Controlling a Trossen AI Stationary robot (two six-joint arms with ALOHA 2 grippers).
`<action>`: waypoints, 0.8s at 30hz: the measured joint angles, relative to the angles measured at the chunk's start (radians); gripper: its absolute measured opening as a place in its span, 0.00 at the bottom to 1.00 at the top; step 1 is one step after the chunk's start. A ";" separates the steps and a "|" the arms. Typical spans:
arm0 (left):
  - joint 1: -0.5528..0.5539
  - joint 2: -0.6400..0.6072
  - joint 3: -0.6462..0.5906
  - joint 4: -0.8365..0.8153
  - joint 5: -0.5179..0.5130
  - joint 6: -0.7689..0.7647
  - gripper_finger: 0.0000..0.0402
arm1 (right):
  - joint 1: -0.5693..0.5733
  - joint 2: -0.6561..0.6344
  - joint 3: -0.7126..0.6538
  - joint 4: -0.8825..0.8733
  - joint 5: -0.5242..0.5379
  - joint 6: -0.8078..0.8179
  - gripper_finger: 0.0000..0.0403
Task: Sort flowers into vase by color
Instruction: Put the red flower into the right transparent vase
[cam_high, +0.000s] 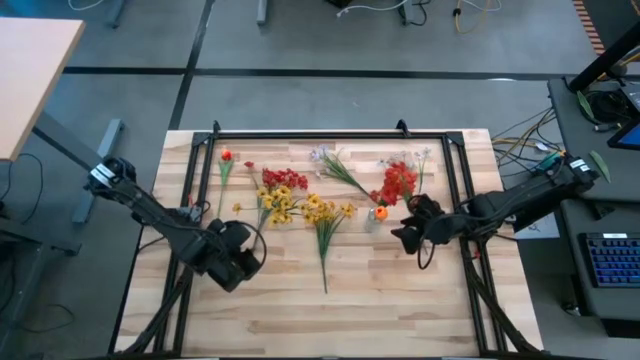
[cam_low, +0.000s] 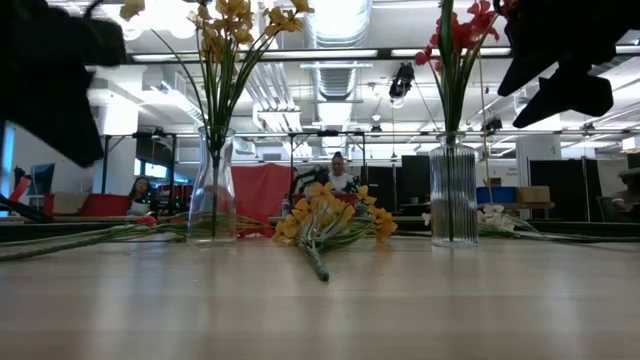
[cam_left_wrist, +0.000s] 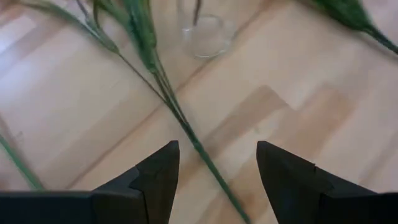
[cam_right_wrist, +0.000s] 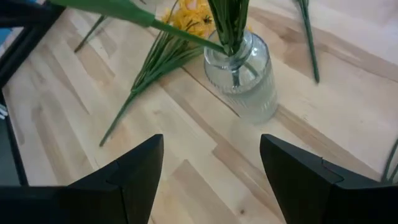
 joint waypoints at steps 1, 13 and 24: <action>0.015 0.000 -0.025 0.030 0.000 -0.001 0.50 | 0.000 0.005 0.000 0.000 0.000 0.000 0.64; 0.173 0.000 -0.227 0.224 -0.015 0.011 0.50 | 0.000 0.035 0.000 0.000 0.002 -0.002 0.63; 0.180 0.074 -0.278 0.403 -0.045 0.015 0.50 | 0.000 0.036 0.000 0.007 0.011 -0.003 0.62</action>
